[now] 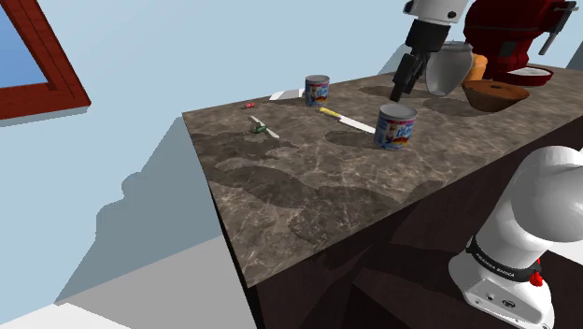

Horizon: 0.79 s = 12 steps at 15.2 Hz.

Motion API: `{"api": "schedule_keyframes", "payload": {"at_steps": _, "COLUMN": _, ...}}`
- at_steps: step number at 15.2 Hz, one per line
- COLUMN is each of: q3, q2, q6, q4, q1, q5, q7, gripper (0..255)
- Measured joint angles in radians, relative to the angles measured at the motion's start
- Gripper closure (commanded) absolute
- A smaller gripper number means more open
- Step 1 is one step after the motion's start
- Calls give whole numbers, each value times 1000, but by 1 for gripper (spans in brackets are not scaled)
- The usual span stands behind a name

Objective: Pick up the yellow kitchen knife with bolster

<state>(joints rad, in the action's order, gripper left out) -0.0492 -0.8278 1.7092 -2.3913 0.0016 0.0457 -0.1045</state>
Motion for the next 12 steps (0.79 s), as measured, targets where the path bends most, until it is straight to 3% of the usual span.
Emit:
{"api": "schedule_keyframes", "payload": {"at_steps": 5, "q3": -25, "q2": 97, "q6": 66, "q4": 15, "q1": -15, "q5": -29, "q7": -27, "gripper": 0}}
{"api": "schedule_keyframes", "payload": {"at_steps": 12, "q3": -66, "q2": 348, "q6": 206, "q4": 94, "q1": -39, "q5": -74, "q7": -63, "gripper": 0}}
